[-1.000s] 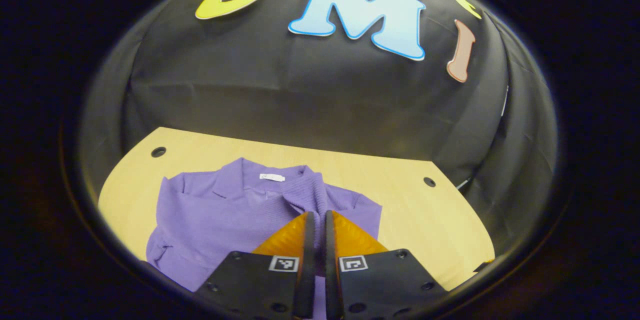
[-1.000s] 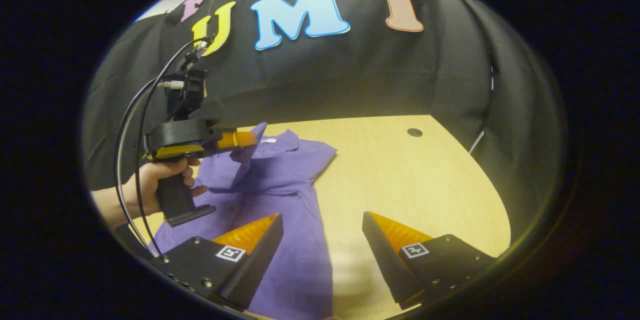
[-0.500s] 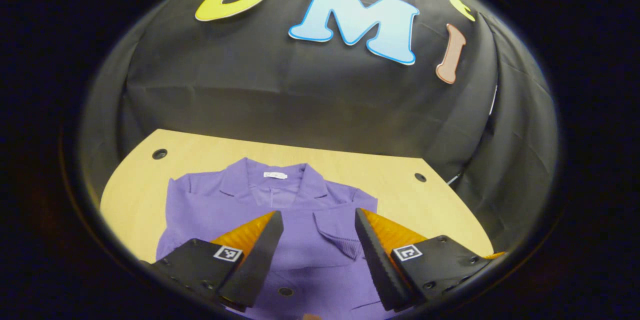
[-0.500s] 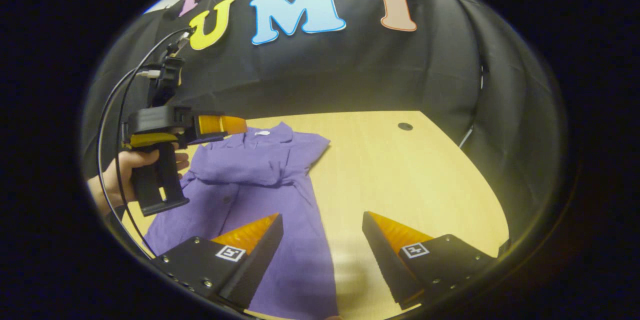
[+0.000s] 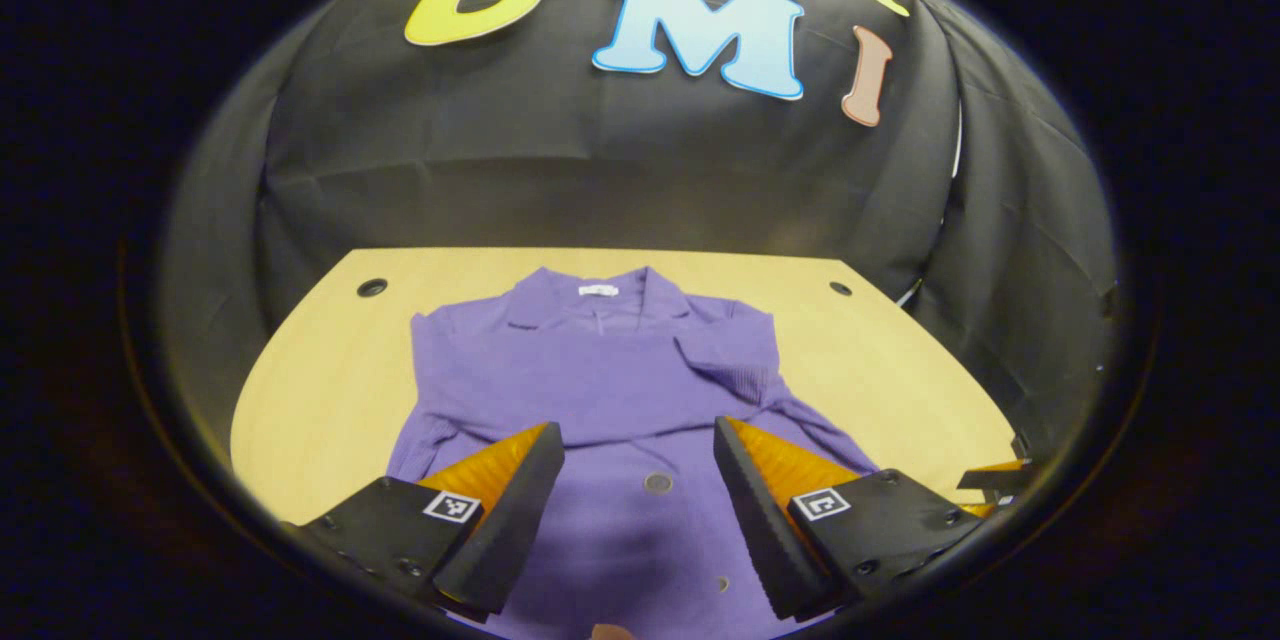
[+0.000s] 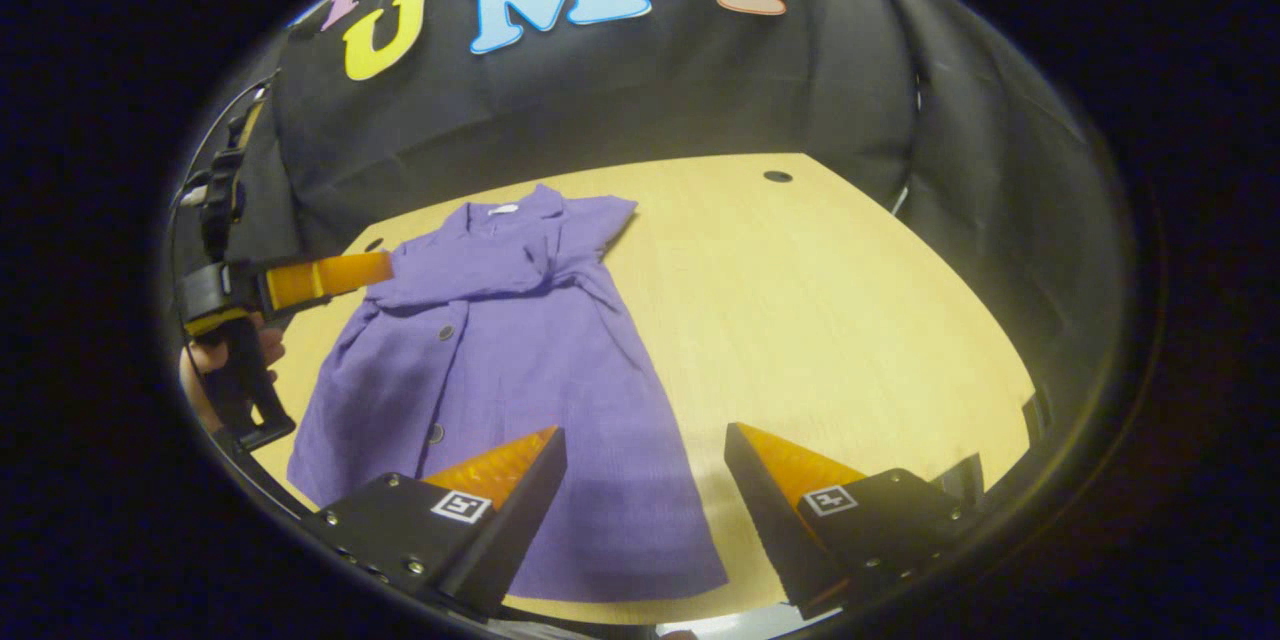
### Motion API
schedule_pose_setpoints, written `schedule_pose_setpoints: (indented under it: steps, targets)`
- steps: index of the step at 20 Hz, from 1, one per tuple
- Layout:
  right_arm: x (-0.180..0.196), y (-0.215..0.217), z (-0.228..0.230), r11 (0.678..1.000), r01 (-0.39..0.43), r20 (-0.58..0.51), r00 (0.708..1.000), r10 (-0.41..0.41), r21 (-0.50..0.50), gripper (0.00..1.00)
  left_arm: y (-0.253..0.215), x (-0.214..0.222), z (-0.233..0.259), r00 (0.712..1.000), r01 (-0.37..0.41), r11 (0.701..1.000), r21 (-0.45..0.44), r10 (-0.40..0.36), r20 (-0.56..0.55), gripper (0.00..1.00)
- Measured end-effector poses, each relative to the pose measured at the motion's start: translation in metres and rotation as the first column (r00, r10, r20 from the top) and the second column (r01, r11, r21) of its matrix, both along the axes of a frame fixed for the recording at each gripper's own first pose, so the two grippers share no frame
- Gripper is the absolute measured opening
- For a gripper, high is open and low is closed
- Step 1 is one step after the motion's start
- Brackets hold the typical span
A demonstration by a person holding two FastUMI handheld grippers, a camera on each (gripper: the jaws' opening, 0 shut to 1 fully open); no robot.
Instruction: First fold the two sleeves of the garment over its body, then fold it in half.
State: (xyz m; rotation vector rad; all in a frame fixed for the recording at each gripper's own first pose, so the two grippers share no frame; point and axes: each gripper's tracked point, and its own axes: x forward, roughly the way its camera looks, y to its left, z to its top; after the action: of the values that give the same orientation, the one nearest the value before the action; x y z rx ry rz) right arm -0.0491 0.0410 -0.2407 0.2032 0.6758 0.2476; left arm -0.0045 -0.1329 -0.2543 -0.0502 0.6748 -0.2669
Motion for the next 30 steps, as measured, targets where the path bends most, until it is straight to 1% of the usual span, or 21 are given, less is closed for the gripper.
schedule_pose_setpoints:
  steps: [2, 3, 4, 5, 8, 9, 10, 11, 12, 14, 17, 18, 21, 22, 23, 25, 27, 28, 29, 30]
  targets:
    - [-0.012, 0.004, -0.002, 1.000, 0.019, -0.021, 1.000, -0.018, 0.019, 0.98, 0.023, -0.026, -0.006, 1.000, -0.008, 1.000, 0.026, 0.008, -0.007, 0.95]
    - [-0.018, 0.007, -0.003, 0.999, 0.023, -0.025, 0.999, -0.022, 0.028, 0.97, 0.033, -0.039, -0.009, 1.000, -0.012, 1.000, 0.026, 0.013, -0.011, 0.98]
    - [-0.023, 0.007, -0.002, 0.999, 0.027, -0.023, 0.999, -0.026, 0.032, 0.97, 0.044, -0.055, -0.013, 0.999, -0.021, 1.000, 0.022, 0.022, -0.023, 0.98]
    - [-0.026, 0.006, -0.004, 0.999, 0.033, -0.019, 0.999, -0.032, 0.030, 0.97, 0.056, -0.069, -0.015, 0.999, -0.034, 0.999, 0.016, 0.035, -0.036, 0.95]
    - [-0.035, 0.002, -0.014, 0.998, 0.055, -0.039, 0.998, -0.054, 0.026, 0.97, 0.099, -0.112, -0.023, 0.993, -0.092, 0.995, 0.023, 0.094, -0.076, 0.95]
    - [-0.037, 0.001, -0.019, 0.998, 0.064, -0.046, 0.997, -0.063, 0.021, 0.97, 0.115, -0.124, -0.026, 0.990, -0.115, 0.993, 0.033, 0.117, -0.084, 0.98]
    - [-0.039, -0.001, -0.022, 0.997, 0.074, -0.051, 0.996, -0.073, 0.017, 0.97, 0.130, -0.135, -0.030, 0.986, -0.133, 0.990, 0.040, 0.136, -0.095, 0.98]
    - [-0.042, -0.003, -0.025, 0.996, 0.084, -0.053, 0.995, -0.083, 0.013, 0.97, 0.143, -0.146, -0.032, 0.983, -0.146, 0.988, 0.046, 0.150, -0.102, 0.95]
    - [-0.044, -0.004, -0.029, 0.996, 0.091, -0.059, 0.994, -0.090, 0.013, 0.97, 0.155, -0.158, -0.035, 0.981, -0.154, 0.986, 0.056, 0.160, -0.109, 0.98]
    - [-0.050, -0.003, -0.035, 0.995, 0.100, -0.074, 0.992, -0.099, 0.022, 0.97, 0.172, -0.177, -0.041, 0.978, -0.155, 0.985, 0.075, 0.164, -0.130, 0.98]
    - [-0.056, 0.000, -0.043, 0.995, 0.096, -0.080, 0.992, -0.094, 0.019, 0.97, 0.185, -0.196, -0.049, 0.976, -0.144, 0.986, 0.086, 0.155, -0.151, 0.98]
    - [-0.057, 0.001, -0.045, 0.996, 0.092, -0.082, 0.993, -0.090, 0.018, 0.97, 0.187, -0.199, -0.052, 0.976, -0.137, 0.987, 0.088, 0.149, -0.156, 0.95]
    - [-0.062, 0.003, -0.050, 0.996, 0.083, -0.091, 0.993, -0.081, 0.019, 0.97, 0.192, -0.214, -0.067, 0.974, -0.114, 0.988, 0.106, 0.132, -0.184, 0.95]
    - [-0.063, 0.005, -0.051, 0.997, 0.078, -0.098, 0.992, -0.075, 0.023, 0.97, 0.194, -0.218, -0.072, 0.973, -0.108, 0.988, 0.109, 0.128, -0.192, 0.98]
    - [-0.065, 0.007, -0.052, 0.997, 0.071, -0.103, 0.992, -0.067, 0.027, 0.97, 0.195, -0.223, -0.075, 0.971, -0.105, 0.988, 0.110, 0.126, -0.205, 0.95]
    - [-0.075, 0.014, -0.061, 0.998, 0.056, -0.109, 0.993, -0.054, 0.020, 0.98, 0.195, -0.232, -0.080, 0.965, -0.112, 0.988, 0.111, 0.134, -0.227, 0.98]
    - [-0.079, 0.015, -0.069, 0.999, 0.041, -0.115, 0.992, -0.044, -0.024, 0.98, 0.189, -0.234, -0.080, 0.971, -0.093, 0.989, 0.117, 0.116, -0.209, 0.95]
    - [-0.082, 0.015, -0.075, 0.998, 0.030, -0.129, 0.991, -0.038, -0.057, 1.00, 0.186, -0.236, -0.081, 0.972, -0.086, 0.988, 0.126, 0.111, -0.206, 0.95]
    - [-0.082, 0.012, -0.076, 0.994, 0.023, -0.112, 0.993, -0.035, -0.103, 1.00, 0.182, -0.237, -0.082, 0.975, -0.072, 0.989, 0.130, 0.098, -0.200, 0.99]
    - [-0.082, 0.014, -0.076, 0.992, 0.003, -0.108, 0.994, -0.017, -0.130, 1.00, 0.179, -0.238, -0.083, 0.976, -0.061, 0.988, 0.142, 0.089, -0.198, 0.99]
